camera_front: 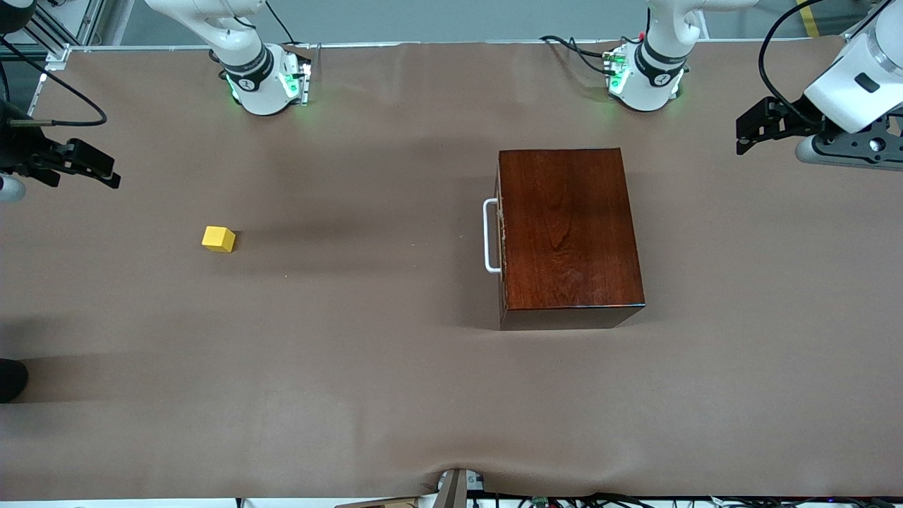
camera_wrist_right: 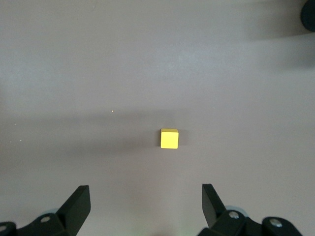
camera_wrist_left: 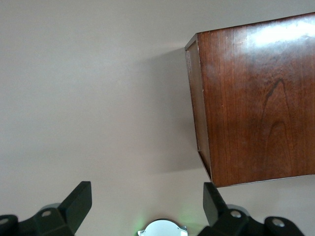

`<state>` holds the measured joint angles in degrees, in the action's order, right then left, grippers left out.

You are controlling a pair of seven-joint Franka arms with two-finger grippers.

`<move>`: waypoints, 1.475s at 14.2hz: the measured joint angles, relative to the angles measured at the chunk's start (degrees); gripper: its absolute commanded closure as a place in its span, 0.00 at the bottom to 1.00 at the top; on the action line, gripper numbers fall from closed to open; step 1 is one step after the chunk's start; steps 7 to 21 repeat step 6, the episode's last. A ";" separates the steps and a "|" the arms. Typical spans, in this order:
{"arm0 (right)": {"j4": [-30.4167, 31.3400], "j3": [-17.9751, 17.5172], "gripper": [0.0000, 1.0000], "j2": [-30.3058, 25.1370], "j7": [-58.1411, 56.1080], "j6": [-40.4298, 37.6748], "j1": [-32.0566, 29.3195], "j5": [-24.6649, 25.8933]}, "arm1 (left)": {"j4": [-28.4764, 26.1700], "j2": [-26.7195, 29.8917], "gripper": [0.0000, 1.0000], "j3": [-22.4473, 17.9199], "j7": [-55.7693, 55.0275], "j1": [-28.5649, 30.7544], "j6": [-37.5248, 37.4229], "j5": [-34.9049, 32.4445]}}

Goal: Open drawer, take yellow block, close drawer

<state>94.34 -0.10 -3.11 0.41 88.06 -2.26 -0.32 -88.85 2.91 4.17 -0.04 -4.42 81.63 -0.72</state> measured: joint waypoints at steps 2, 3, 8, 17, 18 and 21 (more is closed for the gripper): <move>0.00 0.00 0.00 0.00 0.00 -0.03 0.00 0.00 | 0.00 0.00 0.00 0.00 -0.01 0.01 -0.51 0.00; -0.01 0.00 0.00 0.00 0.00 -0.03 0.00 0.00 | 0.00 0.00 0.00 -0.01 -0.01 0.03 -0.60 0.00; -0.07 0.00 0.00 0.00 0.00 -0.02 0.00 0.00 | 0.00 0.00 0.00 -0.12 -0.02 0.07 -0.63 0.00; -0.07 0.00 0.00 0.00 0.00 -0.02 0.00 0.00 | 0.00 0.00 0.00 -0.12 -0.02 0.07 -0.63 0.00; -0.07 0.00 0.00 0.00 0.00 -0.02 0.00 0.00 | 0.00 0.00 0.00 -0.12 -0.02 0.07 -0.63 0.00; -0.07 0.00 0.00 0.00 0.00 -0.02 0.00 0.00 | 0.00 0.00 0.00 -0.12 -0.02 0.07 -0.63 0.00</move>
